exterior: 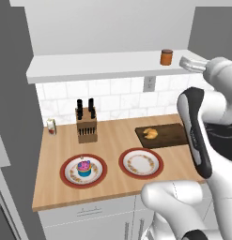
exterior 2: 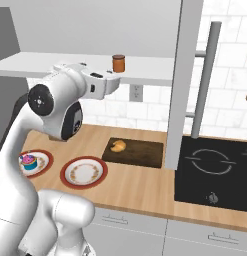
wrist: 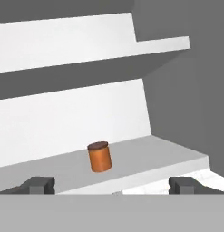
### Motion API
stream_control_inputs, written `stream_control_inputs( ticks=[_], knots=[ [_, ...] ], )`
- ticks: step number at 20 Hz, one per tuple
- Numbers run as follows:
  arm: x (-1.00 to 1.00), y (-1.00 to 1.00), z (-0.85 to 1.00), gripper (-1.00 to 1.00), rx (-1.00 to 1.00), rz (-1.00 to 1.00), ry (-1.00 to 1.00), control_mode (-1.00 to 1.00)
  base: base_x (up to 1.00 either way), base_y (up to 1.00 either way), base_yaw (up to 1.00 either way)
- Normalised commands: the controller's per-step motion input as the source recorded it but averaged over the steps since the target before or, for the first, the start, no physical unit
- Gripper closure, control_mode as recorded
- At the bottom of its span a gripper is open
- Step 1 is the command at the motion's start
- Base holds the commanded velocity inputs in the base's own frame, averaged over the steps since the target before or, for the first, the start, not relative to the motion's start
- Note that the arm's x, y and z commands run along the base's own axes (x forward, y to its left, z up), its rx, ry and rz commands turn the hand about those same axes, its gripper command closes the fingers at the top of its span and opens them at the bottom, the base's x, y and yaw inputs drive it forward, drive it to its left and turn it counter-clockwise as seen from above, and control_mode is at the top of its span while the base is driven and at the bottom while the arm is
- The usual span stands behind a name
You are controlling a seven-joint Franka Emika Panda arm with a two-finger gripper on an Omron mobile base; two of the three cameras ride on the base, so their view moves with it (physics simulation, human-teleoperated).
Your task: From the different types of pastries on the counter, select a croissant and place it on the cutting board. Then retrieve a jar of jam from the cabinet and place it alongside the croissant on the cutting board.
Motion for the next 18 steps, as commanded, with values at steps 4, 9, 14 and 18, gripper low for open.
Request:
stream_control_inputs(
  ticks=[4,9,14,18],
  knots=[
    [0.19,0.16,0.51,-1.00,-0.21,-0.19,0.24,-1.00,0.00,0.00,0.00],
    [0.14,0.06,0.07,-1.00,-0.06,-0.05,0.14,-1.00,0.00,0.00,0.00],
    [0.07,0.00,-0.06,-1.00,0.00,0.01,0.00,-1.00,0.00,0.00,0.00],
    [0.11,0.03,-0.07,-1.00,0.00,0.05,0.00,-1.00,0.00,0.00,0.00]
  ],
)
